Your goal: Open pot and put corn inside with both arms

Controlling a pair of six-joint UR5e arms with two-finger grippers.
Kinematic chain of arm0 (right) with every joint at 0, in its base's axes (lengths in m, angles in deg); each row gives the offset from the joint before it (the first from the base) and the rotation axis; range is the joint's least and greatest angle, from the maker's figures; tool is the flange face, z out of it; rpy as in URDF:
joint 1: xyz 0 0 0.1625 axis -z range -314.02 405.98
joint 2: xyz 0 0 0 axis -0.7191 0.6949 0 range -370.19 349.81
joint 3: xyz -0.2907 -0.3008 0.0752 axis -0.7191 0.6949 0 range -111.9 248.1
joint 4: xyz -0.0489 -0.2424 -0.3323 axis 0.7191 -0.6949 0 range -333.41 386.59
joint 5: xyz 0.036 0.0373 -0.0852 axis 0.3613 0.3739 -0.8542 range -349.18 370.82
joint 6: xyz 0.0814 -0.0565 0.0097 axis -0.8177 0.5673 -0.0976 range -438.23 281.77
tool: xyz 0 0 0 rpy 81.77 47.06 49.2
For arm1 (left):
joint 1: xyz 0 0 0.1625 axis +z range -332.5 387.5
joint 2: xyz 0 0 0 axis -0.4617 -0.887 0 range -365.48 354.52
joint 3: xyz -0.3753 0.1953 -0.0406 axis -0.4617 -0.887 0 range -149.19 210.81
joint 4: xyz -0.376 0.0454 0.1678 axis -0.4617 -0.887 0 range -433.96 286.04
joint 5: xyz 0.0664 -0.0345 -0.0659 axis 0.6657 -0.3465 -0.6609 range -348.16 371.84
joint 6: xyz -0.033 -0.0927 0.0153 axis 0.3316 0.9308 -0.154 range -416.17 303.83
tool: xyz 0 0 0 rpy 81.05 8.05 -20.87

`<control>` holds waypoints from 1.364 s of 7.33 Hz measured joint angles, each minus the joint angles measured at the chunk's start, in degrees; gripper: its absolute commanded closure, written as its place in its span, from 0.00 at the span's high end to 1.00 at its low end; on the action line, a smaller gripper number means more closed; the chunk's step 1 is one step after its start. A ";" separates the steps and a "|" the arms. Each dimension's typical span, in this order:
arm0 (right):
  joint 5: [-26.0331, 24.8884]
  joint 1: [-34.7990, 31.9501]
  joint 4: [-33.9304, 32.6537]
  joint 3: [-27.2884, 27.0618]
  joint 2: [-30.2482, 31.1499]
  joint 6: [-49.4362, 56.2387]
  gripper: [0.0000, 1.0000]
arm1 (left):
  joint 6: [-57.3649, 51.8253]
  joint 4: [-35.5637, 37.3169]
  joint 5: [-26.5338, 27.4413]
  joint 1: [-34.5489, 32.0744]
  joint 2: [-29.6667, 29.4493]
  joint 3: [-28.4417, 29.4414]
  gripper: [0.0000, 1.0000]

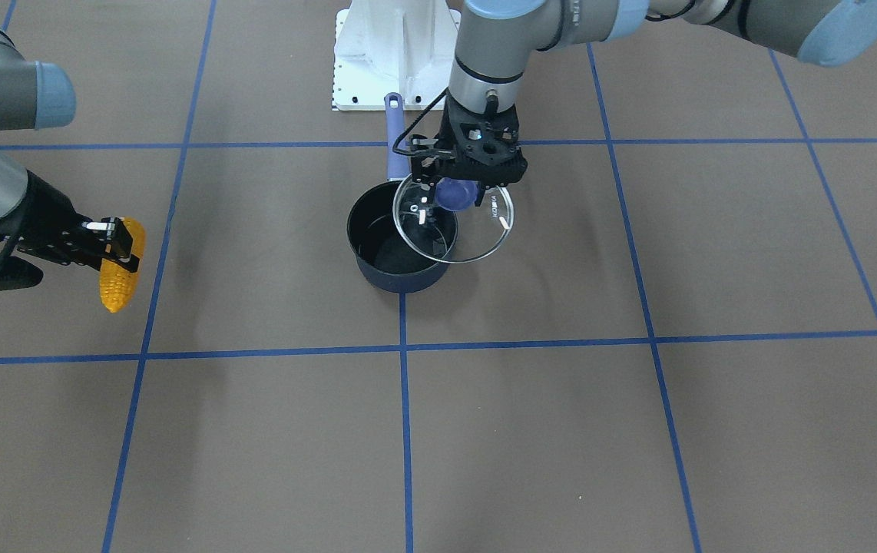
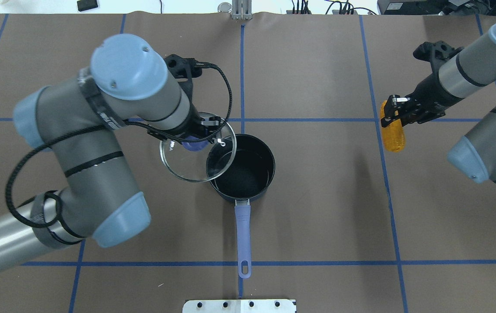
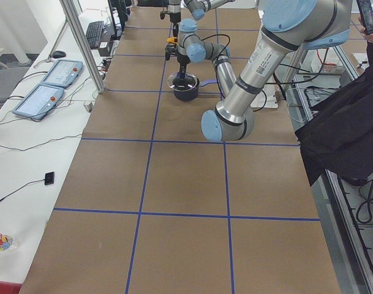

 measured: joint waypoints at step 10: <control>-20.90 21.74 -14.88 -4.71 -19.60 -26.22 0.15 | -35.95 -31.67 -15.94 -22.52 32.60 8.97 0.36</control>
